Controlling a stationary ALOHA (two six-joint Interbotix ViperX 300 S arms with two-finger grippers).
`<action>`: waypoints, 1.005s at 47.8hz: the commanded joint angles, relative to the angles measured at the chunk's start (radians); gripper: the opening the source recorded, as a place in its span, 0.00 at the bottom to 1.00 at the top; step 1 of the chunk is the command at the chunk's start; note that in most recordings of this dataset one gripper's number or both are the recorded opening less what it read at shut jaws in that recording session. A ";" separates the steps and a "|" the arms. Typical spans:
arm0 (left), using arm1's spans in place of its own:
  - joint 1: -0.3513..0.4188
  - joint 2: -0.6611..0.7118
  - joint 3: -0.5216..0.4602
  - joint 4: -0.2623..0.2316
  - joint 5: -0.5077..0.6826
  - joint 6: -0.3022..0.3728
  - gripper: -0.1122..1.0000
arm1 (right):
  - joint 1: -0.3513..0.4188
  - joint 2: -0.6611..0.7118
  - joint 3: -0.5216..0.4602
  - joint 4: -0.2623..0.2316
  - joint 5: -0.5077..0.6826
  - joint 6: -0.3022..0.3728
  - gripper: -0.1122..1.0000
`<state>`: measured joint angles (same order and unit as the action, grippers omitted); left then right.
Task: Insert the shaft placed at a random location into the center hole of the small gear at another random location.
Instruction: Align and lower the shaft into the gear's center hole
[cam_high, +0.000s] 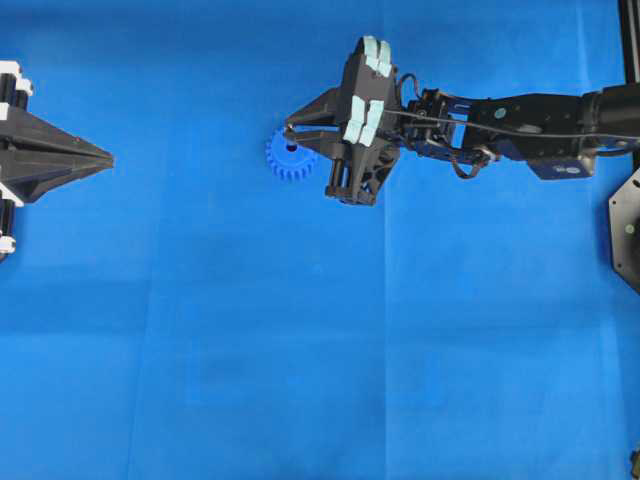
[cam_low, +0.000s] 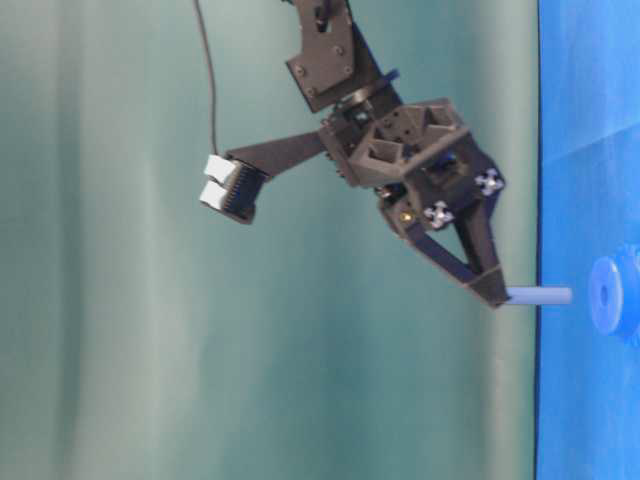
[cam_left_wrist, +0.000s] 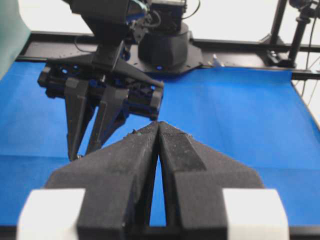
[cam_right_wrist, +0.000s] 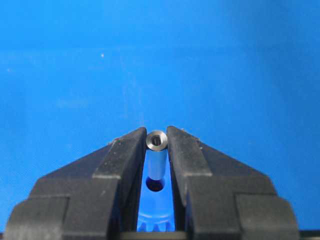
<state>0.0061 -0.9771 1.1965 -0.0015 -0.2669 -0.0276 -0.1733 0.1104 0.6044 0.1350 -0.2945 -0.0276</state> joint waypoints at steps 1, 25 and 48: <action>0.003 0.006 -0.009 0.000 -0.006 -0.002 0.10 | 0.000 0.002 -0.026 -0.002 -0.029 -0.002 0.15; 0.003 0.006 -0.009 0.000 -0.006 -0.002 0.10 | 0.000 0.041 -0.017 0.014 -0.046 0.000 0.15; 0.002 0.006 -0.009 0.000 -0.005 -0.009 0.10 | 0.000 0.063 -0.017 0.018 -0.049 0.006 0.15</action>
<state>0.0077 -0.9771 1.1980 -0.0015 -0.2654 -0.0353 -0.1733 0.1841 0.6029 0.1503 -0.3329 -0.0230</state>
